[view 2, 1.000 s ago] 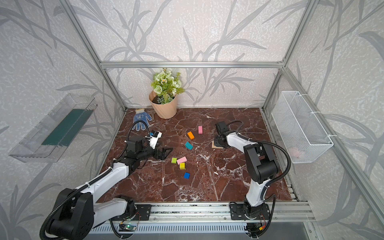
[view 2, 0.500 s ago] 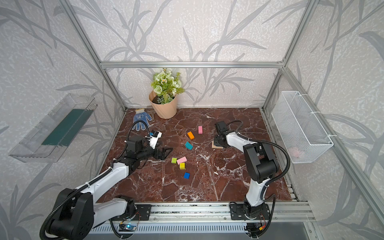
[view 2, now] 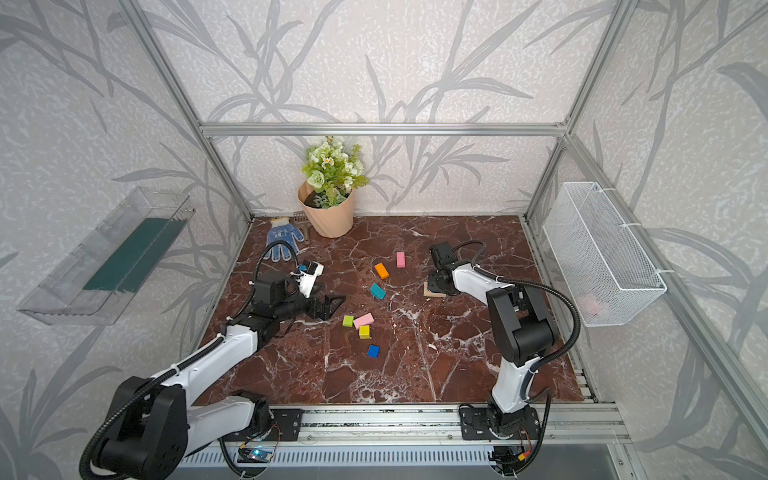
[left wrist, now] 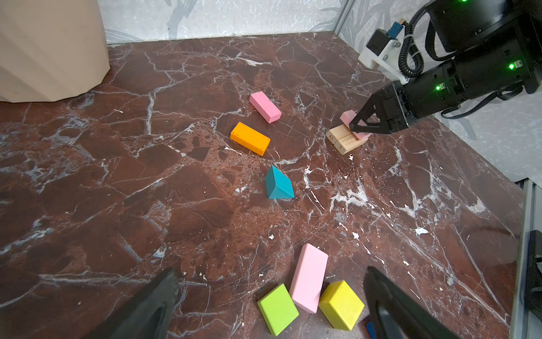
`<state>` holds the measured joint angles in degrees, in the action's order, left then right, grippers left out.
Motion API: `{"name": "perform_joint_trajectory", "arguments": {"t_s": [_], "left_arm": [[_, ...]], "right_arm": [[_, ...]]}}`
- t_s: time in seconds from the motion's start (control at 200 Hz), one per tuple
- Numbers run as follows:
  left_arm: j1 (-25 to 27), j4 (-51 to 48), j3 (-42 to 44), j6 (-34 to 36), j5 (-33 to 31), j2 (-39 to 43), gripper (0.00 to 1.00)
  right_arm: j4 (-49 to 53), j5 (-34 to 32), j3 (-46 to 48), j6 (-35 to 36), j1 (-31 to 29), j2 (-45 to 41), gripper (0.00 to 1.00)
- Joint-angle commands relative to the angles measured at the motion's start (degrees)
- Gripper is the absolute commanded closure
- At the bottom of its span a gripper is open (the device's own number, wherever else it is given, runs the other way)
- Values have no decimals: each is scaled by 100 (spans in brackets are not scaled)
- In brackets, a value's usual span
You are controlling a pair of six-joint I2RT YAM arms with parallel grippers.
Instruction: Build the wood block tower
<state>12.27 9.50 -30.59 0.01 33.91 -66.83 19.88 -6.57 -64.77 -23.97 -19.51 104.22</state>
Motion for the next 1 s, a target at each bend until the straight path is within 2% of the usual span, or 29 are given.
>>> {"name": "perform_joint_trajectory", "arguments": {"t_s": [0.0, 0.67, 0.82, 0.995], "left_arm": [[13, 79, 57, 109, -25, 144, 1], [12, 79, 59, 105, -32, 144, 1], [12, 79, 62, 109, -33, 144, 1], [12, 79, 62, 109, -25, 149, 1]], "right_arm": [[126, -91, -62, -38, -27, 36, 70], [122, -117, -13, -64, -36, 5, 60], [130, -117, -17, -64, -35, 10, 61], [151, -147, 16, -82, -53, -25, 66]]}}
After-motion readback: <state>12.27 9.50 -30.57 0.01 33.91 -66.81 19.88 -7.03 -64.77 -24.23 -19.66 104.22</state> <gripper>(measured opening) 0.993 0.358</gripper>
